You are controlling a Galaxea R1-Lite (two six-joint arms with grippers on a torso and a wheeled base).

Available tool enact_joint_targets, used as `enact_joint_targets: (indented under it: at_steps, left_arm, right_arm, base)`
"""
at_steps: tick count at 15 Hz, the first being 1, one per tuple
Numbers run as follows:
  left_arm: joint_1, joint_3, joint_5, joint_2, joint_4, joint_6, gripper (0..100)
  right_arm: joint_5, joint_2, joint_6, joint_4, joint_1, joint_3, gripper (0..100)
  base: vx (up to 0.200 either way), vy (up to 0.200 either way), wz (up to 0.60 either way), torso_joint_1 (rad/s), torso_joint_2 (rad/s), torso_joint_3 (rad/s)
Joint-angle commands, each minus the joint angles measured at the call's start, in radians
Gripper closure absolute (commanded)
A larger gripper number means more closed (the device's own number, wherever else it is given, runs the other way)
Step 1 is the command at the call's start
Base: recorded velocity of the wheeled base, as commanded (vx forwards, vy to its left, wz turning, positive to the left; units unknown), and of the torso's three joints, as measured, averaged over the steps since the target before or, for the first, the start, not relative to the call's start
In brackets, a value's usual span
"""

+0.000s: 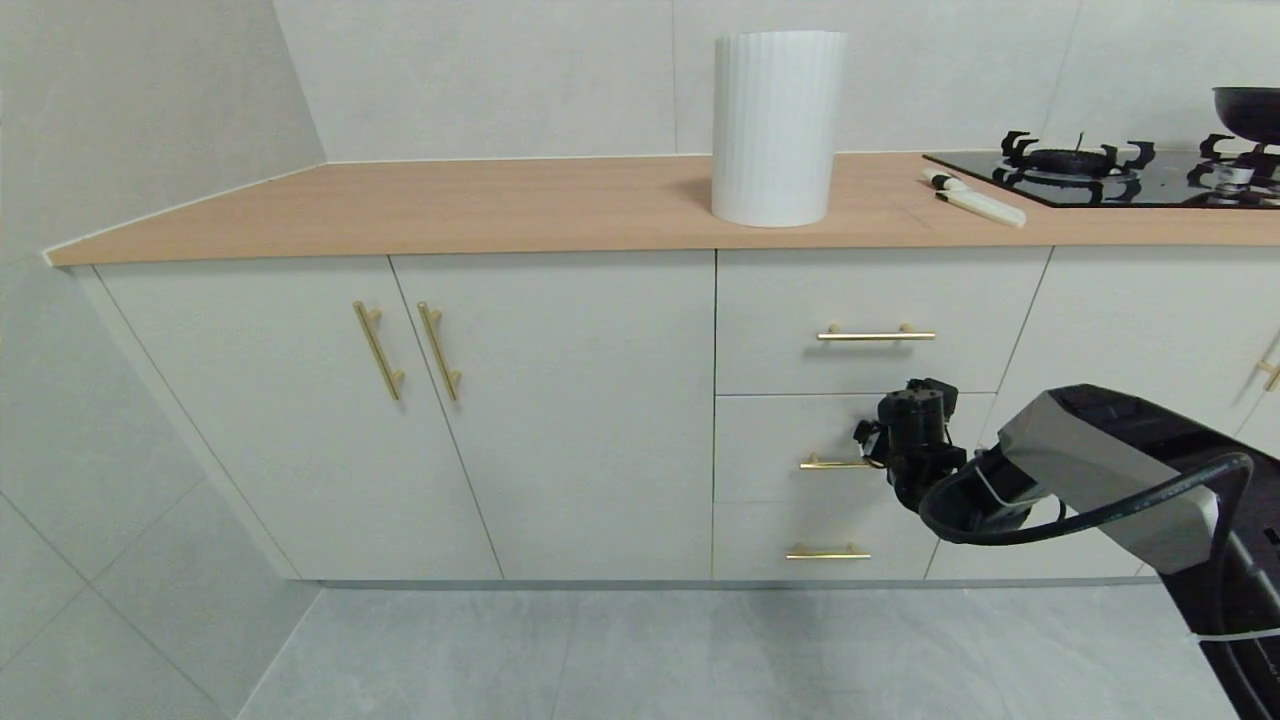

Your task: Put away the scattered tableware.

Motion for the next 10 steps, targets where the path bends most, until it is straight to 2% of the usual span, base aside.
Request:
enact_joint_targets:
  at_steps: [1,5,8,10]
  left_arm:
    - [0.0,0.0,0.0,0.0,0.0,0.0,0]
    - [0.0,0.0,0.0,0.0,0.0,0.0,0]
    - [0.0,0.0,0.0,0.0,0.0,0.0,0]
    - [0.0,0.0,0.0,0.0,0.0,0.0,0]
  right_arm:
    - [-0.001,0.001,0.001,-0.009,-0.001,-0.005,0]
    - [-0.003,-0.024,0.001,-0.005,-0.001,0.024,0]
    - [0.027,-0.123,-0.008,0.029,-0.001,0.161,0]
    - [0.099,-0.205,-0.01,0.073,-0.001,0.264,0]
  base:
    - [0.0,0.0,0.0,0.0,0.0,0.0]
    - [0.0,0.0,0.0,0.0,0.0,0.0]
    - [0.0,0.0,0.0,0.0,0.0,0.0]
    - [0.0,0.0,0.0,0.0,0.0,0.0]
